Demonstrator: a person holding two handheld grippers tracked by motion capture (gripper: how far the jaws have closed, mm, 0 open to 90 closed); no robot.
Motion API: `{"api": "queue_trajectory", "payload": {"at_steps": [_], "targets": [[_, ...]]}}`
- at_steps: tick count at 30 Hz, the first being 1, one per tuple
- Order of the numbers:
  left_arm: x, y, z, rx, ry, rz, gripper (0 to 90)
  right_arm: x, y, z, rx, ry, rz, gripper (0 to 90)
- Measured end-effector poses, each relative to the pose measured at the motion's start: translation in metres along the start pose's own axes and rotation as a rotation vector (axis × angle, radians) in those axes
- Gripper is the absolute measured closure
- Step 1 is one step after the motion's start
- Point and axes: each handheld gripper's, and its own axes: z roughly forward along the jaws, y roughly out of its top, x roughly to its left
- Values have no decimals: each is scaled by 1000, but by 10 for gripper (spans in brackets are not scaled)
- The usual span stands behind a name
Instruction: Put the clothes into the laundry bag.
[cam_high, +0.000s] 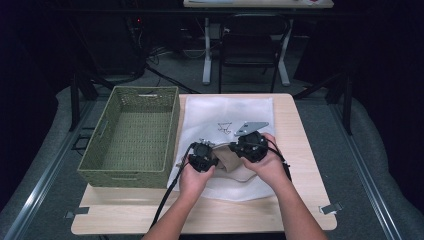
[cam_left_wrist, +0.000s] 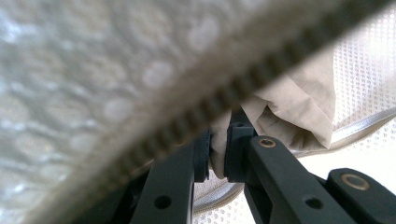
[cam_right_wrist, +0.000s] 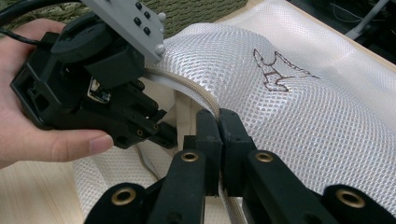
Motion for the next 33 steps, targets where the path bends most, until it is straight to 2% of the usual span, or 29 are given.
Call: {"api": "queue_trajectory", "payload": {"at_steps": [13, 22, 33], "targets": [[3, 9, 4, -4, 7, -49, 836, 0, 0, 0, -2, -1, -2, 880], [6, 13, 7, -24, 29, -81, 836, 1, 0, 0, 1, 3, -2, 881], [10, 17, 9, -36, 44, -96, 836, 2, 0, 1, 3, 3, -10, 880]]}}
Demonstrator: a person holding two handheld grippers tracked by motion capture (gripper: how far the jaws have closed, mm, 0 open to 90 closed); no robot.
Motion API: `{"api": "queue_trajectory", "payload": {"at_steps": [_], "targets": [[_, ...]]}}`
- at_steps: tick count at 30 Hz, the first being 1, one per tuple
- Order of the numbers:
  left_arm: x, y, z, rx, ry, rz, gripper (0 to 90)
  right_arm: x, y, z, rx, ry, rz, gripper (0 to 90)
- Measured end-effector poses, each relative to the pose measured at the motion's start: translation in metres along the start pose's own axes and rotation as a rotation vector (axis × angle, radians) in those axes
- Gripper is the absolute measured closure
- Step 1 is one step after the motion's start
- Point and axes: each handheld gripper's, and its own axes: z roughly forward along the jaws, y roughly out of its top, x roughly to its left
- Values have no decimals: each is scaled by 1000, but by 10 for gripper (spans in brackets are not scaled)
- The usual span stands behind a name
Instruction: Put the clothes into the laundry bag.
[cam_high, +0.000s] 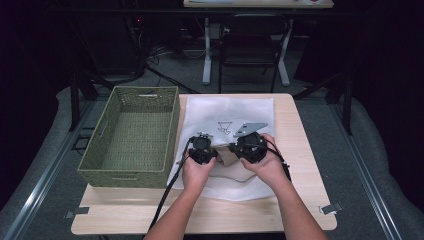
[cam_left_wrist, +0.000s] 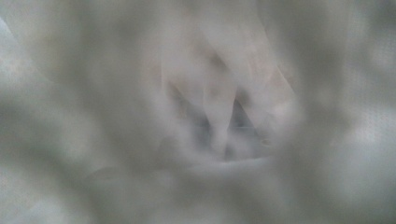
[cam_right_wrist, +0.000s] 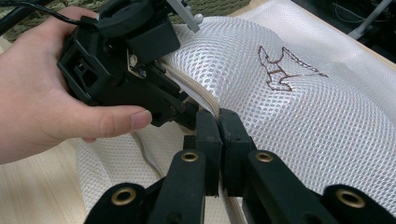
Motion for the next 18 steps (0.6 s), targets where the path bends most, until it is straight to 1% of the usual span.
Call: {"api": "queue_trajectory", "payload": {"at_steps": [1, 5, 7, 10, 14, 15, 18], "targets": [[0, 1, 1, 1, 3, 5, 836, 0, 0, 0, 0, 0, 0, 881], [0, 1, 1, 4, 3, 6, 834, -1, 0, -1, 0, 1, 4, 881], [0, 1, 0, -6, 4, 2, 833, -1, 0, 0, 0, 1, 0, 881], [-1, 1, 0, -2, 2, 5, 827, -1, 0, 0, -1, 1, 1, 881], [-1, 1, -1, 3, -1, 9, 793, -1, 0, -1, -2, 3, 6, 881], [-1, 0, -2, 5, -8, 11, 783, -1, 0, -1, -2, 3, 8, 881], [-2, 0, -4, 2, -11, 11, 739, -1, 0, -1, -2, 3, 7, 881]]}}
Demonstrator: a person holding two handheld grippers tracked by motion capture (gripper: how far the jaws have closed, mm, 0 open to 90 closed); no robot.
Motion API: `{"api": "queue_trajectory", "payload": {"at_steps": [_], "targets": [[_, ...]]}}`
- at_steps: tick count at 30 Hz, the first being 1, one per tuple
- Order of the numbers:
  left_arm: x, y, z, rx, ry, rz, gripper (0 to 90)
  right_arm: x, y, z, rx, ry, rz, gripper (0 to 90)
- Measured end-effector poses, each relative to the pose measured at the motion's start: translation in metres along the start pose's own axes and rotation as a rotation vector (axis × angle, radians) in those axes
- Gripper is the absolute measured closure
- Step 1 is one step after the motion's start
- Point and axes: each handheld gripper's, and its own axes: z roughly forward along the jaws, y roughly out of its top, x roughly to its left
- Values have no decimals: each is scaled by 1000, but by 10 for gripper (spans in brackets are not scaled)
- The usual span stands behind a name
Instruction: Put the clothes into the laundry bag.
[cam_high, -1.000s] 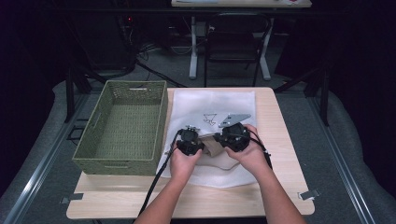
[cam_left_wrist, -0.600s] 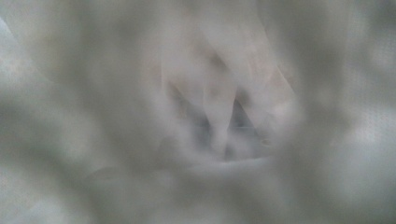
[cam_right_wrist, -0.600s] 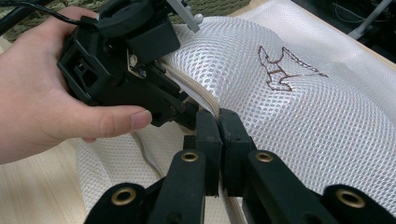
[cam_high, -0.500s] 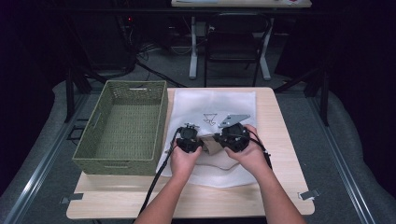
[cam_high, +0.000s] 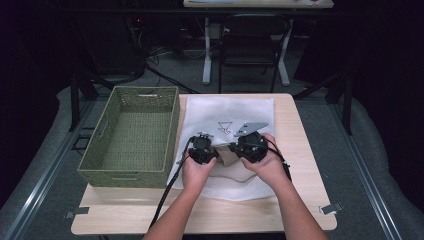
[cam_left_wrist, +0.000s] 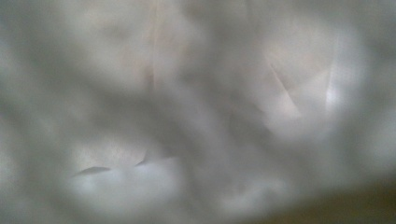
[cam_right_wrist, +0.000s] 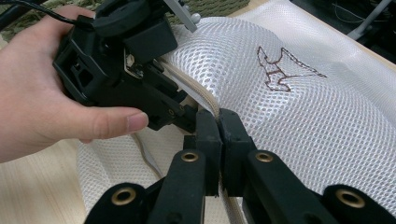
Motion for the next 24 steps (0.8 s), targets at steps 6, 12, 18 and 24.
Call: {"api": "queue_trajectory", "payload": {"at_steps": [6, 12, 18, 24], "targets": [[-2, -1, -7, 0, -10, 17, 655, -1, 0, 0, -3, 0, 2, 880], [-4, -6, -12, 15, -21, 36, 585, -2, 0, -1, -8, -3, 6, 880], [-6, -10, -19, 21, -40, 54, 542, -3, 0, -2, -12, -4, 12, 881], [-9, -11, -29, 20, -54, 83, 531, -3, 0, -2, -14, -6, 12, 880]]}}
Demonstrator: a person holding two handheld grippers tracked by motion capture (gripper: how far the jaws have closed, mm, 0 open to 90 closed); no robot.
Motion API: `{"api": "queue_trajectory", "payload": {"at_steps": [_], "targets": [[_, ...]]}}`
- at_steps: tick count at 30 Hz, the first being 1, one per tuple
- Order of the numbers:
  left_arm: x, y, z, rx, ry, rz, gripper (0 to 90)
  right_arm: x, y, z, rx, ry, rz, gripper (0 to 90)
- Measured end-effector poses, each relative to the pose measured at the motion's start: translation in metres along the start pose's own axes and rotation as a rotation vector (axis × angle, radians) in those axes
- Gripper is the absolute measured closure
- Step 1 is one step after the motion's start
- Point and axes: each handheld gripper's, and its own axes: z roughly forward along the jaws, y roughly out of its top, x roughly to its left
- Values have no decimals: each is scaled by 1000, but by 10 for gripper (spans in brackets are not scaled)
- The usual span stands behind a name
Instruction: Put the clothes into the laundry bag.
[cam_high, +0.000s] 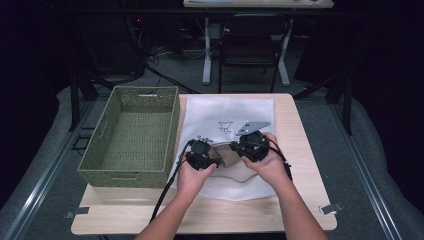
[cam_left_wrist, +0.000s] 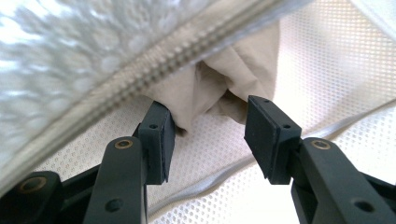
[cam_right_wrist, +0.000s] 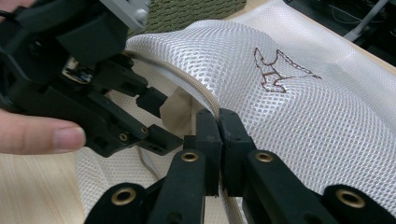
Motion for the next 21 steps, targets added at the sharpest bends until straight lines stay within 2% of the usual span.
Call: {"api": "queue_trajectory", "payload": {"at_steps": [6, 9, 21], "targets": [[1, 0, -9, -7, -21, 2, 527, 0, 0, 0, 0, 1, 2, 880], [0, -1, -12, -12, -16, 0, 524, -1, 0, -1, -2, -1, 2, 880], [-2, -3, -40, -42, -22, 46, 524, -2, 0, -2, -3, 0, 5, 880]]}}
